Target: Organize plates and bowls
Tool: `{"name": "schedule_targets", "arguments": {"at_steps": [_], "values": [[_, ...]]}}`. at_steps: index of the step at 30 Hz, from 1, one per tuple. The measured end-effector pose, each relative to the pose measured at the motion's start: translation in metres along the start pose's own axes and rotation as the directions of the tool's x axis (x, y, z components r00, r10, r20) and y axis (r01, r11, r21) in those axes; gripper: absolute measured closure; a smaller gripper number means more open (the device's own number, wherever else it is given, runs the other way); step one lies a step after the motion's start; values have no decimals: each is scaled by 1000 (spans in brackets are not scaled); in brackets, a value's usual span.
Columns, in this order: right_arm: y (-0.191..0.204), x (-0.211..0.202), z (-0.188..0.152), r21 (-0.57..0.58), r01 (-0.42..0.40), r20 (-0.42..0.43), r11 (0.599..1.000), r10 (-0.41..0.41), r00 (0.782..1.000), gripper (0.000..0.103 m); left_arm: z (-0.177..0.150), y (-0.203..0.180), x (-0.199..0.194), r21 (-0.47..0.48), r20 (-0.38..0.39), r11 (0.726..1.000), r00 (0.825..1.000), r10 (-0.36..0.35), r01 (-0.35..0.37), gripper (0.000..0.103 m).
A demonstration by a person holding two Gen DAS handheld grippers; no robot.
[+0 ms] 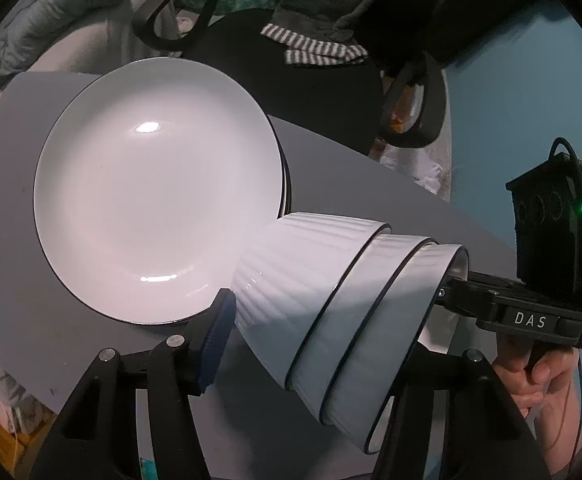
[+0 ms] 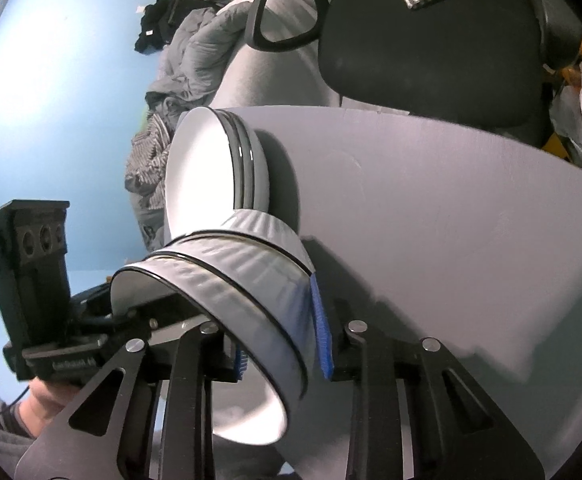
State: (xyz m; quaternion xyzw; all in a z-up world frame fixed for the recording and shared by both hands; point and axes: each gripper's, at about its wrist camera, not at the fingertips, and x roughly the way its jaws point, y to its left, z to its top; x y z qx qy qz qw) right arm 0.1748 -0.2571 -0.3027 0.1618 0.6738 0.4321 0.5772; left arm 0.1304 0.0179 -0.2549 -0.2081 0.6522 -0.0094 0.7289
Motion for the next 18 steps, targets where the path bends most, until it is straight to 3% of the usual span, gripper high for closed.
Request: {"name": "schedule_targets", "arguments": {"at_steps": [7, 18], "values": [[3, -6, -3, 13, -22, 30, 1000, 22, 999, 76, 3, 2, -8, -2, 18, 999, 998, -53, 53, 45], [22, -9, -3, 18, -36, 68, 999, 34, 997, 77, 9, 9, -25, 8, 49, 997, 995, -82, 81, 52]]}}
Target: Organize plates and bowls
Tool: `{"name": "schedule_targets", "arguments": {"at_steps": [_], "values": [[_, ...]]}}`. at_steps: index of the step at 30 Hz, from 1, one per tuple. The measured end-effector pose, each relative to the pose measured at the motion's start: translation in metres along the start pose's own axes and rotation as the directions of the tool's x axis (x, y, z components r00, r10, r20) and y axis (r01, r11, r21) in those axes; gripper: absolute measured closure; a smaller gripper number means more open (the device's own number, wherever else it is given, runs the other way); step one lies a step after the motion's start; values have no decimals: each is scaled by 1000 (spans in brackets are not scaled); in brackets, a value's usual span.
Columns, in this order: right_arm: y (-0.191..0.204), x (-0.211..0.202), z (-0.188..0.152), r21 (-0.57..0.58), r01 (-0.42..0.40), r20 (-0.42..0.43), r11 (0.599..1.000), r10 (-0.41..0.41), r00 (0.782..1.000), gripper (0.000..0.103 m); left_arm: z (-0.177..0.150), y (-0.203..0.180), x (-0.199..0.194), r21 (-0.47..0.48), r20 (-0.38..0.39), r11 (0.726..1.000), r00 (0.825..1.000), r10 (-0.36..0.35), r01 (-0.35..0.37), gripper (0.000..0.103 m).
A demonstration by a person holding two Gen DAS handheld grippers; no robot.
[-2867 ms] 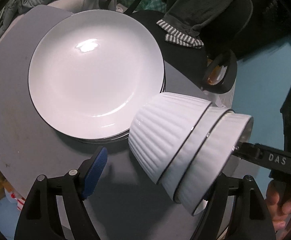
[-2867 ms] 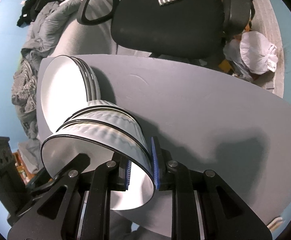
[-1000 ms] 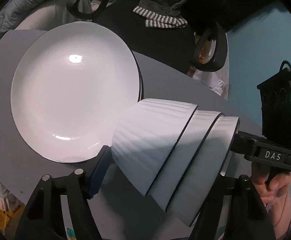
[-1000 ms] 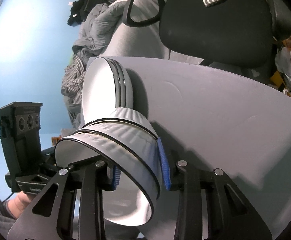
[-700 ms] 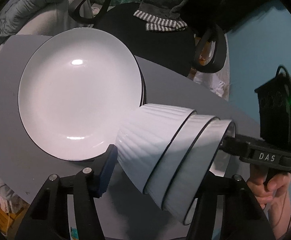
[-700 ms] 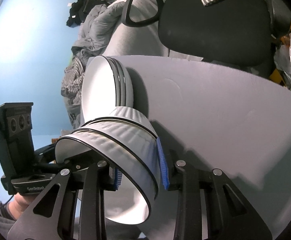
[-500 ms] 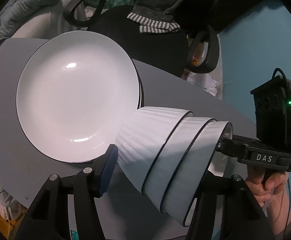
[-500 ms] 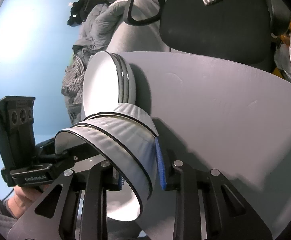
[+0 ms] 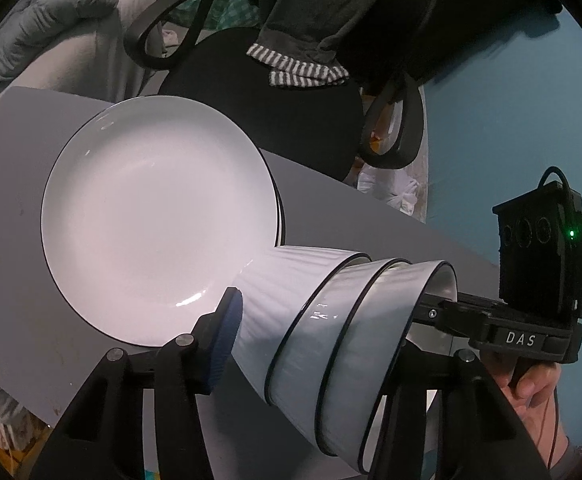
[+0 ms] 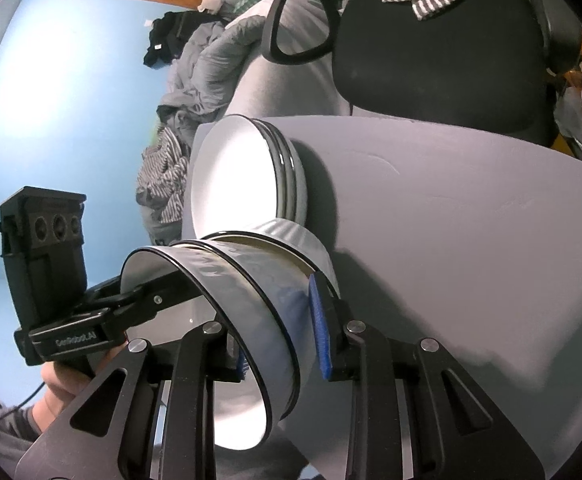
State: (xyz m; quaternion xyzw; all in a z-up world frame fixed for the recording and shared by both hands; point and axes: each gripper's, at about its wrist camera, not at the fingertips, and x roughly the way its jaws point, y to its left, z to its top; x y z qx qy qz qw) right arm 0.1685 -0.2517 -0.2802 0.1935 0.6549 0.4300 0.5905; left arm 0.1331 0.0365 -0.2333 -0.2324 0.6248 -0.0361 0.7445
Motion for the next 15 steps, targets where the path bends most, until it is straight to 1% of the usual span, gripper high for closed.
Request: {"name": "schedule_targets", "arguments": {"at_steps": [3, 6, 9, 13, 15], "values": [[-1, -1, 1, 12, 3, 15, 1000, -3, 1000, 77, -1, -2, 0, 22, 4, 1000, 1000, 6, -6, 52], [-3, 0, 0, 15, 12, 28, 1000, -12, 1000, 77, -2, -5, 2, 47, 5, 999, 1000, 27, -28, 52], [-3, 0, -2, 5, 41, 35, 999, -42, 999, 77, -4, -10, 6, 83, 2, 995, 998, 56, -56, 48], [-2, 2, -6, -17, 80, 35, 997, -80, 996, 77, -7, -21, 11, 140, 5, 985, 995, 105, -104, 48], [-2, 3, -8, -32, 103, 33, 994, -102, 994, 77, -9, -22, 15, 148, 1, 982, 993, 117, -116, 47]]}}
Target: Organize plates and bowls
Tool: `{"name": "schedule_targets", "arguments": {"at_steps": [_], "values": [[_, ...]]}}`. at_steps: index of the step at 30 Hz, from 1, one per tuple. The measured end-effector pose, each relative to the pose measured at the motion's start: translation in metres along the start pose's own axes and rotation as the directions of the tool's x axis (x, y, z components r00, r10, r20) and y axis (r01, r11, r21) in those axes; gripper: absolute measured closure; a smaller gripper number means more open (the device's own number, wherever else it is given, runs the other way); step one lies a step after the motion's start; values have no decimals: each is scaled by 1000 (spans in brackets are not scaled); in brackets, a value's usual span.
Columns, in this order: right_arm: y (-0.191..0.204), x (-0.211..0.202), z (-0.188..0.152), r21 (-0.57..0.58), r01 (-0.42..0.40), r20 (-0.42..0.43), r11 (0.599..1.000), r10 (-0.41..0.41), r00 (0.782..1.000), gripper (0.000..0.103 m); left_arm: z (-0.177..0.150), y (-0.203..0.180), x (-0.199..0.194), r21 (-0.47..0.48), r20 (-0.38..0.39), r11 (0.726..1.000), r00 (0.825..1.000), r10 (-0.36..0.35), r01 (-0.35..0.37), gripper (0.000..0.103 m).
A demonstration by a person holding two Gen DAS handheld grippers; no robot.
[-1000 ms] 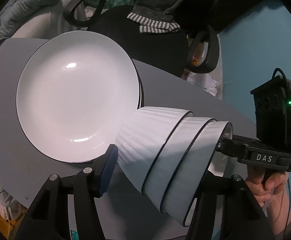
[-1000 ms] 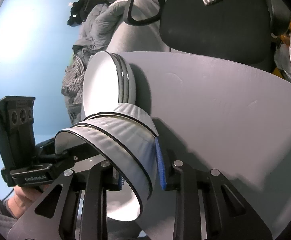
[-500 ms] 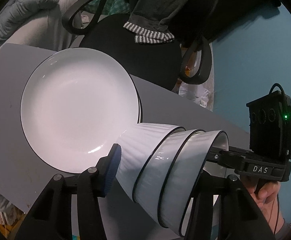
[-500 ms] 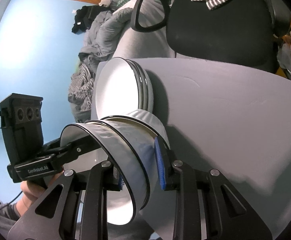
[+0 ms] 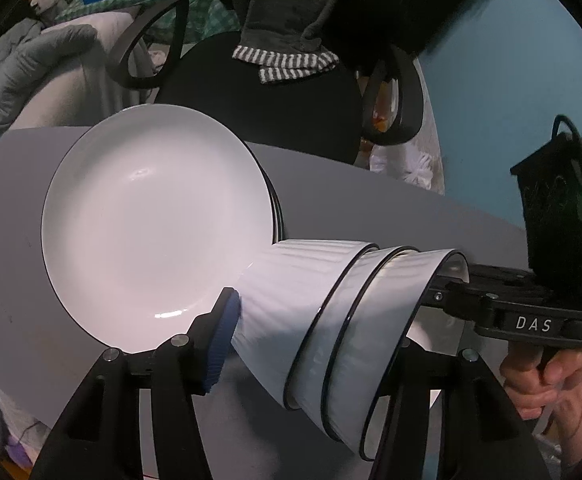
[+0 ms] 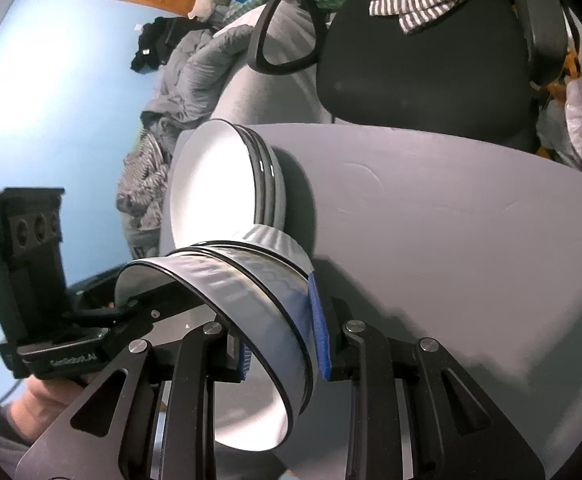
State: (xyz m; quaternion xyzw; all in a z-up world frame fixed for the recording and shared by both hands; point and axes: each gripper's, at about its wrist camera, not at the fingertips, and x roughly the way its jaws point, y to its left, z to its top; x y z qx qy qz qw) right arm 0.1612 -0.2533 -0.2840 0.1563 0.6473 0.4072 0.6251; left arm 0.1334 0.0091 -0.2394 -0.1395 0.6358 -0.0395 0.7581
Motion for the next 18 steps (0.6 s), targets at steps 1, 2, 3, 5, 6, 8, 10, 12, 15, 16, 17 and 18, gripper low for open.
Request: {"name": "schedule_targets", "arguments": {"at_steps": [1, 2, 3, 5, 6, 8, 10, 12, 15, 16, 17, 18], "values": [[-1, 1, -1, -6, 9, -5, 1000, -9, 1000, 77, -1, -1, 2, 4, -3, 1000, 1000, 6, -6, 47], [-1, 1, -1, -9, 14, -9, 1000, -15, 1000, 77, -2, -2, 2, 7, -3, 1000, 1000, 12, -12, 47], [-2, 2, -2, -14, 18, -12, 1000, -18, 1000, 77, -3, -3, 2, 6, -1, 1000, 1000, 13, -13, 47], [-4, 2, -2, -20, 14, -10, 1000, -14, 1000, 78, -2, -3, 4, -1, -4, 1000, 1000, 10, -10, 46], [-4, 1, -2, -23, 11, -10, 1000, -12, 1000, 78, -2, -3, 4, -5, -5, 1000, 1000, 10, -10, 46], [-5, 1, -3, -35, 7, -5, 999, -7, 1000, 78, -1, -2, 6, -13, -10, 1000, 1000, 11, -11, 44], [-6, 3, -4, -56, 0, -1, 998, 0, 1000, 78, 0, 5, 10, -51, -29, 999, 1000, -10, 8, 40], [-9, 5, -5, -70, -21, -5, 997, 20, 1000, 75, -2, 12, 13, -94, -41, 995, 998, -43, 39, 37], [-12, 4, -6, -85, -50, -1, 995, 51, 999, 70, -4, 14, 14, -111, -44, 992, 997, -60, 54, 36], [-13, 5, -7, -94, -60, 4, 994, 60, 998, 67, -4, 12, 15, -104, -48, 993, 997, -59, 53, 35], [-15, 5, -8, -102, -69, 13, 992, 71, 997, 63, -4, 11, 16, -99, -53, 994, 997, -58, 53, 34], [-16, 7, -8, -111, -74, 20, 991, 77, 997, 59, -4, 10, 17, -99, -59, 994, 996, -60, 54, 33]]}}
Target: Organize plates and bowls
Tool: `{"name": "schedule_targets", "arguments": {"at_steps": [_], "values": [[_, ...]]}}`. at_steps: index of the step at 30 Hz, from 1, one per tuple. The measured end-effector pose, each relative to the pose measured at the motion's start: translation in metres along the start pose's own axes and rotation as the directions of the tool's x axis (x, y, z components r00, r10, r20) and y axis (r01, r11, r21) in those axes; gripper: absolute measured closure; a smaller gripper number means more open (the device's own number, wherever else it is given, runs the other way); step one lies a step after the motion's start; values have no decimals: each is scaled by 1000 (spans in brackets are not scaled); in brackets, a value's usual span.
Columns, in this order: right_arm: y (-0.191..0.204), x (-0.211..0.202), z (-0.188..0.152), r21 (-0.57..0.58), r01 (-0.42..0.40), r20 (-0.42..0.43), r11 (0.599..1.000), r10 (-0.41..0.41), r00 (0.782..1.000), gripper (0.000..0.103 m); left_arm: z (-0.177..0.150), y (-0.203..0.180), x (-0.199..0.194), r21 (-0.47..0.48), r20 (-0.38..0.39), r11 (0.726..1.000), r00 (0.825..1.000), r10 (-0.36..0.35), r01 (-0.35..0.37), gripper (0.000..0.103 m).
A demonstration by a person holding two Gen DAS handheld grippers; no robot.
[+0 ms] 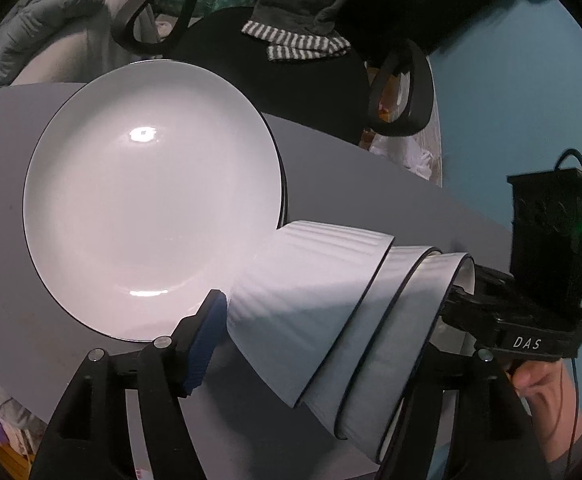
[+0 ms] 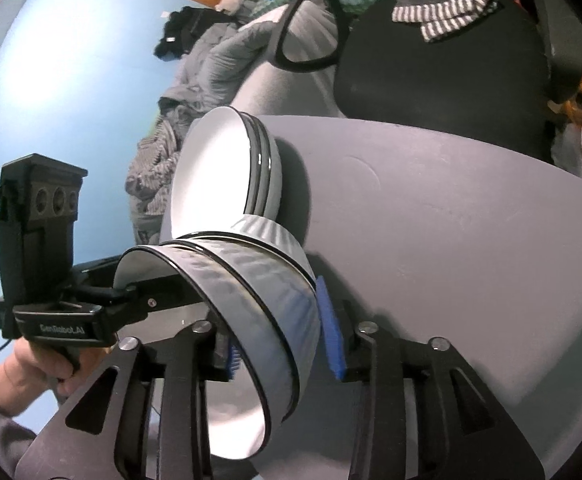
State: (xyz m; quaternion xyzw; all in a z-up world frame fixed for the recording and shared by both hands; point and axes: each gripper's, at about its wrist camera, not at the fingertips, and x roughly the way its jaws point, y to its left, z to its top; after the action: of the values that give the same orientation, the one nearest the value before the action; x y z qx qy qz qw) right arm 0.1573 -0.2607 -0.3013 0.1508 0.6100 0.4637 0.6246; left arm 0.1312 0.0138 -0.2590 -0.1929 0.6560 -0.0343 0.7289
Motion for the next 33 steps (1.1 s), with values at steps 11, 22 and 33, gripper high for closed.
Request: {"name": "schedule_targets", "arguments": {"at_steps": [11, 22, 33], "values": [[-10, 7, 1, 60, -91, -21, 994, 93, 995, 53, -1, 3, 8, -35, -60, 999, 997, -43, 41, 29], [-13, -2, -13, 151, -76, -8, 986, 78, 997, 56, -8, -12, 17, -37, -110, 998, 992, -62, 58, 26], [-15, -47, -43, 202, 93, -63, 975, -82, 995, 58, -39, -58, 38, 46, -158, 989, 979, -131, 140, 25]]}}
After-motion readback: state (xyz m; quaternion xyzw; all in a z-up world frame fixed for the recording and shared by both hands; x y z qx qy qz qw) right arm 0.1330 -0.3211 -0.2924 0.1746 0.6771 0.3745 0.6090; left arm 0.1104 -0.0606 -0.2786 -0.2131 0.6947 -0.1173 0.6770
